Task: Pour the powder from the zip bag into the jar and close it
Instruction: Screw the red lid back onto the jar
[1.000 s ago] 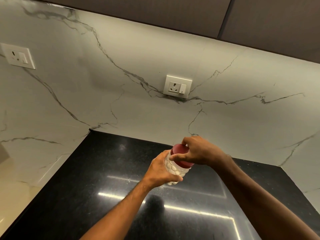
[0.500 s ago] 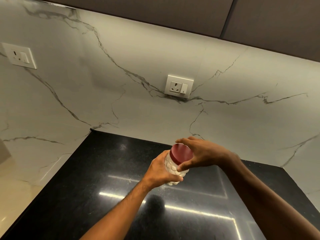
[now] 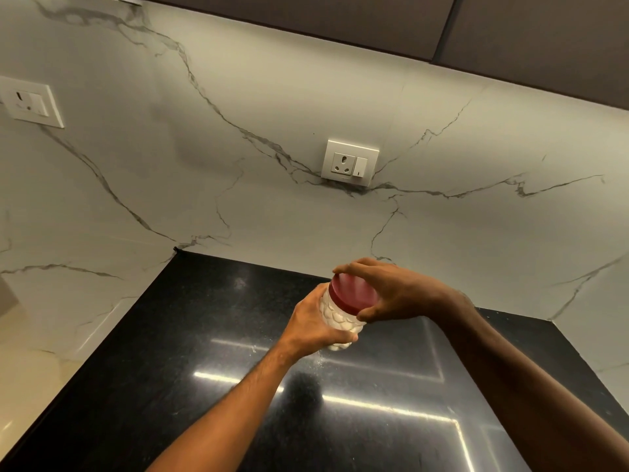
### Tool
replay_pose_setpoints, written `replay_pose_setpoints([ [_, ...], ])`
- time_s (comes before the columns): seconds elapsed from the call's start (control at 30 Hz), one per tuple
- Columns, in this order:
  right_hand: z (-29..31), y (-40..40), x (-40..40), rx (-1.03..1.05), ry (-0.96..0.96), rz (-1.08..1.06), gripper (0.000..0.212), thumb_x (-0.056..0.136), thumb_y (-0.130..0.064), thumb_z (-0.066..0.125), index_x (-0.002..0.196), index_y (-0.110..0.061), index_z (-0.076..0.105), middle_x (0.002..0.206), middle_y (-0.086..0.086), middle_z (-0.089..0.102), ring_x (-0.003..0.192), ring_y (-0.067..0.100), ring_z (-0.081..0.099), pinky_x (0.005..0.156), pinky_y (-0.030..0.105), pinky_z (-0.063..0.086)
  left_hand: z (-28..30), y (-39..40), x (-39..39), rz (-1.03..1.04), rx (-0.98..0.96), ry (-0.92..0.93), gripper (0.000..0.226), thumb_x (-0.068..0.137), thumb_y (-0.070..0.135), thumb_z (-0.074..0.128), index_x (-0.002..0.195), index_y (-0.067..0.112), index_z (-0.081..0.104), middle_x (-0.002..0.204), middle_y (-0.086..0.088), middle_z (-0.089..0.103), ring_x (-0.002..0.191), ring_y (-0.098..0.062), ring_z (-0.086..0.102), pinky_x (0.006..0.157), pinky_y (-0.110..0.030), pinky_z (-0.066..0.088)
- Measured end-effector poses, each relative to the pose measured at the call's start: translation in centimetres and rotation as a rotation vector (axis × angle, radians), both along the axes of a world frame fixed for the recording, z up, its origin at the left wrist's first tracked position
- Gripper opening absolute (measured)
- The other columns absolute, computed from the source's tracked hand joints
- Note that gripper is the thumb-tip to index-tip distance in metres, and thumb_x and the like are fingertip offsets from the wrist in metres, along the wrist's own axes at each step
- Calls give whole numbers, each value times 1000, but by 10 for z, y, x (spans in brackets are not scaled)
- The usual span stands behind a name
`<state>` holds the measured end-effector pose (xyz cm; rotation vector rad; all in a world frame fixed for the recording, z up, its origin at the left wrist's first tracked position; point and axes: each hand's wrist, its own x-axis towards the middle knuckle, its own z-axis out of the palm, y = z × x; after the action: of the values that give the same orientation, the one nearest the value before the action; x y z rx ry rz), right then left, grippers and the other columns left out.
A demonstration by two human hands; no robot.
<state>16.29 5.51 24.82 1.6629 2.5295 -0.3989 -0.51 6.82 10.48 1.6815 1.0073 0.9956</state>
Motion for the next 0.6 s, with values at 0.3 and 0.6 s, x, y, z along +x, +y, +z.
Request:
replay_pose_setpoints([
  [0.3,-4,1,-2,60,0,-69,99,68,-71,68,148,-38,21,148,-2,35,127,20,42,96,35,44,1,3,0,8,7,-20,87,60,32,94,134,28,47,119,5,64,109,-14,66,92,-28,59],
  [0.6,-1,-3,-8,173,-40,-141,93,67,-77,64,143,-33,33,137,0,47,114,20,51,89,34,48,2,3,-2,-7,15,-23,91,61,30,95,137,27,46,123,4,65,111,-15,66,93,-29,58],
])
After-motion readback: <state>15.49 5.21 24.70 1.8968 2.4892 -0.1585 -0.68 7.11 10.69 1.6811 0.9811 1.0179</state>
